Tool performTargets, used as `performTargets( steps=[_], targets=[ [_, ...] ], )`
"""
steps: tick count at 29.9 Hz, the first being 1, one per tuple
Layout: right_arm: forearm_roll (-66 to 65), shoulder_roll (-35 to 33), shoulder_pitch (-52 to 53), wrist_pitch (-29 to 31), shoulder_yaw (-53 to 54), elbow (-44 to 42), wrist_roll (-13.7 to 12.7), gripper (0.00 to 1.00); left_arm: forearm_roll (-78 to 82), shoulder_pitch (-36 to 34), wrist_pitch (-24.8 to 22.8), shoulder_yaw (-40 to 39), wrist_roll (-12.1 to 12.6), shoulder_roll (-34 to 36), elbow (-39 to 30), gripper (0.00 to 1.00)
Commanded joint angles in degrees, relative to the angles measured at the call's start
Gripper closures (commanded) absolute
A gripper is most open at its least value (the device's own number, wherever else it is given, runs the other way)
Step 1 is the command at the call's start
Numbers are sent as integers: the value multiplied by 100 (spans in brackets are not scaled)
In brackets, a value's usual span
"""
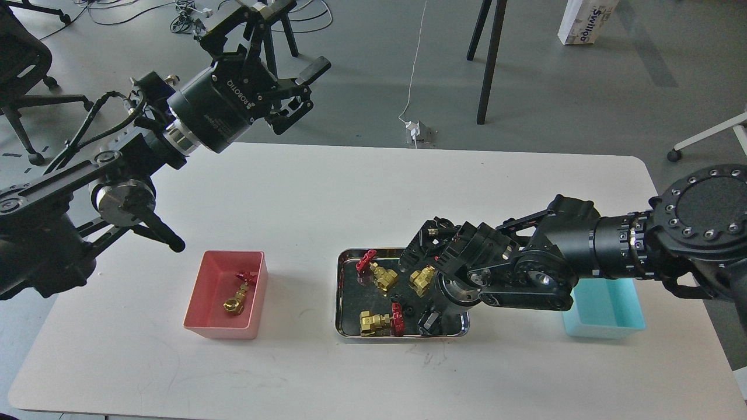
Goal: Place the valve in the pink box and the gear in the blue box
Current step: 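Carry the gear with the right gripper into the light blue box and release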
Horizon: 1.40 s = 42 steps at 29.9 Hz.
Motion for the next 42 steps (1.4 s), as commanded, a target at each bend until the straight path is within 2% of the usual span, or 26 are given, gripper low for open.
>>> performTargets(
  steps=[1, 6, 12, 17, 19, 23, 26, 28, 29, 30, 31, 35, 39, 42],
  targets=[
    [27, -158, 257, -1, 291, 95, 4, 96, 0, 0, 0, -1, 0, -17, 0, 14],
    [438, -1210, 662, -1, 898, 472, -5, 97, 0, 0, 0, -1, 0, -53, 0, 14],
    [589, -3617, 716, -1, 1057, 1113, -189, 97, 0, 0, 0, -1, 0, -166, 0, 14],
    [580, -5280, 304, -1, 1074, 1729, -242, 97, 0, 0, 0, -1, 0, -430, 8, 14],
    [580, -5642, 14, -1, 1109, 1896, -242, 97, 9, 0, 0, 7, 0, -562, 70, 14],
    [563, -5740, -566, -1, 1267, 1906, -251, 94, 9, 0, 0, 7, 0, -703, 88, 14],
    [554, -5731, -883, -15, 1469, 1879, -251, 70, 9, 0, 0, 7, 0, -712, 88, 14],
    [554, -5722, -1051, -242, 1592, 1879, -251, 53, 9, 0, 0, 16, 0, -694, 88, 14],
    [563, -5722, -1104, -278, 1654, 1879, -251, 40, 9, 0, 0, 16, 0, -694, 88, 14],
    [563, -5722, -1139, -296, 1698, 1879, -251, 18, 9, 9, 0, 16, 0, -694, 88, 14],
    [563, -5731, -1148, -296, 1733, 1879, -251, 0, 9, 9, 0, 25, 0, -686, 88, 14],
    [589, -5731, -1148, -305, 1970, 1844, -242, 0, 9, 61, 0, 25, 0, -686, 96, 14],
    [825, -5696, -1148, -375, 2882, 1687, -224, 0, 17, 62, 0, 34, 0, -694, 254, 14],
    [2182, -5495, -1166, -428, 4006, 1231, -181, 0, 9, 44, 0, 7, 0, -686, 613, 14]
  ],
)
